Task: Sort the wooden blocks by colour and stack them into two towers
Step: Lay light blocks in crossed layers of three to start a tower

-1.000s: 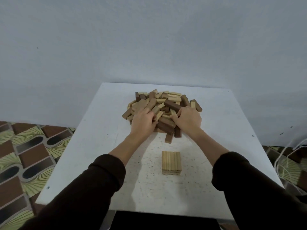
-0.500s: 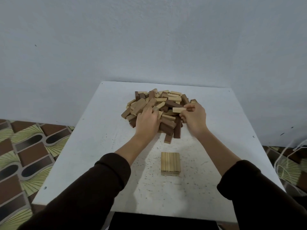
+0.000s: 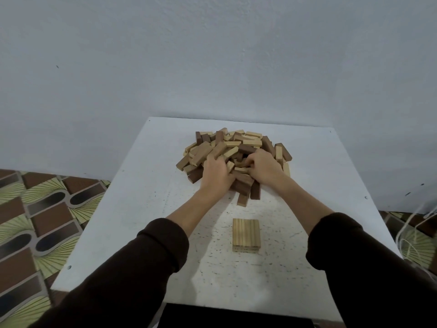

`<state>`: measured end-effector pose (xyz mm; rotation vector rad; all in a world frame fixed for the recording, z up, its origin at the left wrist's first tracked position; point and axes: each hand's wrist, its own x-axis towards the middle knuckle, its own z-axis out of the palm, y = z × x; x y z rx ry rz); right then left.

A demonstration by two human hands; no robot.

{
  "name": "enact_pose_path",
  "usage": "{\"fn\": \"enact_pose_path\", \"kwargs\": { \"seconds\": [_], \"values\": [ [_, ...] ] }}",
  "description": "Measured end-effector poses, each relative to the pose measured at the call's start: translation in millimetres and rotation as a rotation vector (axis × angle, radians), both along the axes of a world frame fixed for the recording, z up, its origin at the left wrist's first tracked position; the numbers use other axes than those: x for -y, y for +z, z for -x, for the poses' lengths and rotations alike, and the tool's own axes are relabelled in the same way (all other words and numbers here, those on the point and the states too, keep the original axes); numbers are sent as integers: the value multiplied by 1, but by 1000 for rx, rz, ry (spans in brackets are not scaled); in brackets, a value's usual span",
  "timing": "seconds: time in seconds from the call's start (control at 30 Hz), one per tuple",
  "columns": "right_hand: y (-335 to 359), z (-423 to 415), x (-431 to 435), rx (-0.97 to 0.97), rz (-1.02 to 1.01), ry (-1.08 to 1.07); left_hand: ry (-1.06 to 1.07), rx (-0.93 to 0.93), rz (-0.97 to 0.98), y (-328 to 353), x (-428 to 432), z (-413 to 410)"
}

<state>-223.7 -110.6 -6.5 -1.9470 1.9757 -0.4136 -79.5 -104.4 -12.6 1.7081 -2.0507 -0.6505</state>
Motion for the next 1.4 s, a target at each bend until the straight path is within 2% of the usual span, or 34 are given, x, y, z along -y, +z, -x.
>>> {"fn": "enact_pose_path", "kwargs": {
  "seconds": [0.13,0.2,0.27,0.4,0.57,0.63,0.83,0.93,1.07,1.17,1.23,1.4],
  "values": [
    [0,-10,3,-298,-21,0,42,-157,-40,1,-3,-3],
    [0,-14,3,-333,-9,-14,73,-248,-65,3,-5,-5],
    [4,-15,2,-253,12,-57,98,-354,-109,6,-9,-9],
    [24,-16,-8,141,82,-145,116,-605,-262,5,-12,-22],
    [42,-26,-32,565,-186,-68,85,-832,-301,3,-19,-40],
    [47,-34,-40,604,-261,-21,83,-873,-266,3,-24,-48],
    [46,-66,-52,503,-294,66,112,-919,-248,7,-38,-73],
    [50,-85,-57,444,-365,94,157,-878,-231,6,-45,-94],
    [47,-117,-71,539,-390,79,255,-682,-177,-12,-52,-131],
    [29,-141,-79,426,-332,70,283,-544,-157,-25,-58,-150],
    [14,-152,-82,352,-257,-7,250,-460,-145,-28,-62,-155],
    [-14,-160,-81,407,-89,-193,165,-225,-82,-25,-63,-153]
  ]
}}
